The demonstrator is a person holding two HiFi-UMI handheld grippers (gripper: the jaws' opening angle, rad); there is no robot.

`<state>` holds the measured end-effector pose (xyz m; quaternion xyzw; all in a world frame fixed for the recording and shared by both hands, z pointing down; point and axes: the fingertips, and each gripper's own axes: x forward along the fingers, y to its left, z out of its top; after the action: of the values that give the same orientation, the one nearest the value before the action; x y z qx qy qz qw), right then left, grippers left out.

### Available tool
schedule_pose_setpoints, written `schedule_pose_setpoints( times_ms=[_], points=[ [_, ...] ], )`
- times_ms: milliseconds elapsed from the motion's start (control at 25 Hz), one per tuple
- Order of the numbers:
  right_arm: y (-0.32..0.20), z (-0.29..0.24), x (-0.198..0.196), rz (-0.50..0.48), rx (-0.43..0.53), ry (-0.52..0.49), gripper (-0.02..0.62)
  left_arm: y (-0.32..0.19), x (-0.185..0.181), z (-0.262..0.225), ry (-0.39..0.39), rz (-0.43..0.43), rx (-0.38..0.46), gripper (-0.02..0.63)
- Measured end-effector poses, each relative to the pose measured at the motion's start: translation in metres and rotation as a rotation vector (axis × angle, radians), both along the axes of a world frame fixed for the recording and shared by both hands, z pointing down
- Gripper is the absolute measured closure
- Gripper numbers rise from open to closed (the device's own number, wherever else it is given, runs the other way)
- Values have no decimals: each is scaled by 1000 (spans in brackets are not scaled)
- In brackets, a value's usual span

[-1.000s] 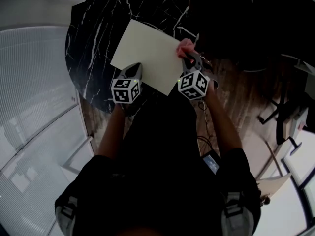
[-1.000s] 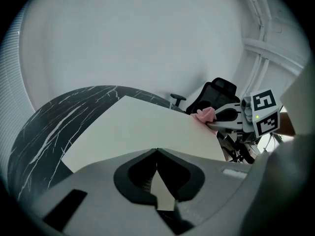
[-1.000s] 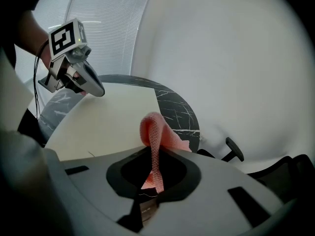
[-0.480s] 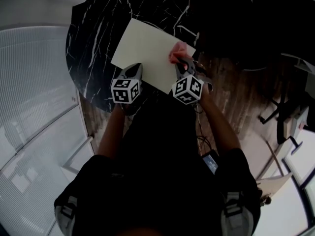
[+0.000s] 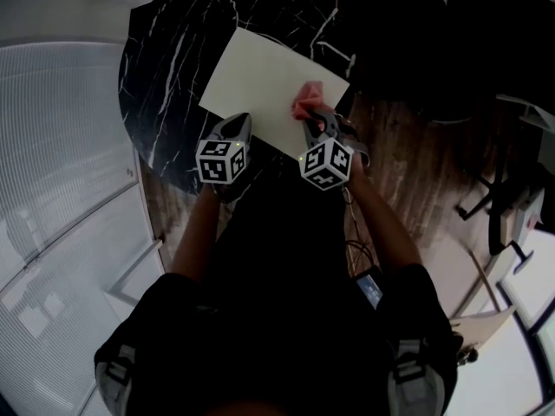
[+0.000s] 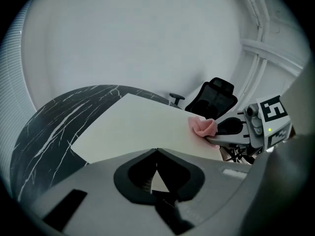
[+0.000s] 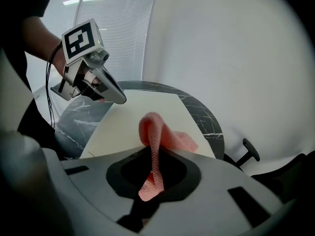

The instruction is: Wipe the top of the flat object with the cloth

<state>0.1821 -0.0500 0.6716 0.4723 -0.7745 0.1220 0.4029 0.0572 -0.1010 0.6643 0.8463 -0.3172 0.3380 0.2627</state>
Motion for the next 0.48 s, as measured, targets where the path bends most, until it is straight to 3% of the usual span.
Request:
schedule_pose_setpoints(
  times_ms=[480],
  points=[
    [17,3,-27,38,-7,-10,577,9,-19,1,4,44,4,606]
  ],
)
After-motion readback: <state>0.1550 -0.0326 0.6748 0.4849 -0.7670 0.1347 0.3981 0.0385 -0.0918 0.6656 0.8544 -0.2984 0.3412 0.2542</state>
